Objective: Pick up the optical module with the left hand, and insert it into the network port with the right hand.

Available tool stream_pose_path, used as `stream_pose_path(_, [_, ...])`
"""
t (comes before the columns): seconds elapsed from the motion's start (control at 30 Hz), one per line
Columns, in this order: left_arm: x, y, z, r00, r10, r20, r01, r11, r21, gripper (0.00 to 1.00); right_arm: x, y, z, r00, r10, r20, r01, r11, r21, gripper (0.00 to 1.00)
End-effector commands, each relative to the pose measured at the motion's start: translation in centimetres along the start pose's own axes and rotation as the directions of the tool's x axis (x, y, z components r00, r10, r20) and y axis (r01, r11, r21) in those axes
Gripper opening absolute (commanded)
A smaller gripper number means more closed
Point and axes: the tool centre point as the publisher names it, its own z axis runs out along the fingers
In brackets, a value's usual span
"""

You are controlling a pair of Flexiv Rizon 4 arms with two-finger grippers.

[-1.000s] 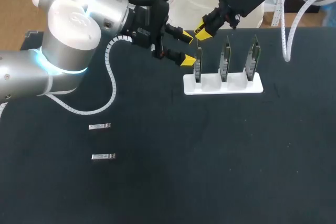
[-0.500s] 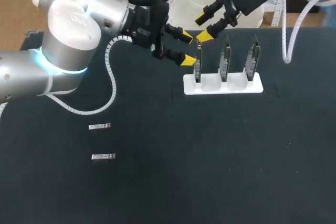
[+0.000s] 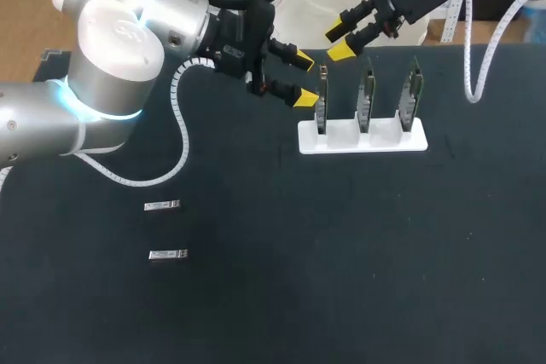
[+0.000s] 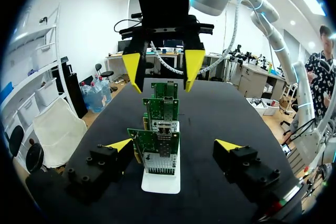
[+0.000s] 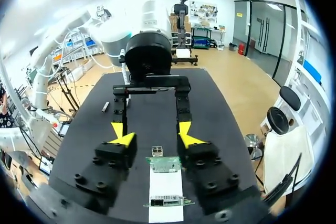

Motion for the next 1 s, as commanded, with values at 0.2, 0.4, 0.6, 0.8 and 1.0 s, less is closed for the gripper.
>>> stream_pose_path(0.2, [-0.1,0.1,0.1,1.000,-0.002,-0.005,0.002,1.000,0.002,1.00,0.2,-0.2,1.1,1.000,0.007,0.001,-0.007,1.000,0.002,0.00])
stream_pose_path(0.4, [-0.1,0.1,0.1,1.000,-0.002,-0.005,0.002,1.000,0.002,1.00,0.3,-0.3,1.6,1.000,0.012,-0.002,-0.012,1.000,-0.001,0.00])
stream_pose_path(0.6, [-0.1,0.1,0.1,1.000,-0.002,-0.005,0.002,1.000,0.002,1.00,0.3,-0.3,1.9,1.000,0.013,-0.009,-0.013,1.000,-0.006,0.00])
stream_pose_path(0.8, [-0.1,0.1,0.1,1.000,-0.002,-0.005,0.002,1.000,0.002,1.00,0.7,-0.3,2.0,1.000,0.021,-0.016,-0.021,1.000,-0.008,0.00])
stream_pose_path(1.0, [-0.1,0.1,0.1,1.000,-0.002,-0.005,0.002,1.000,0.002,1.00,1.1,-0.2,2.2,0.999,0.031,-0.021,-0.031,0.999,-0.010,0.00])
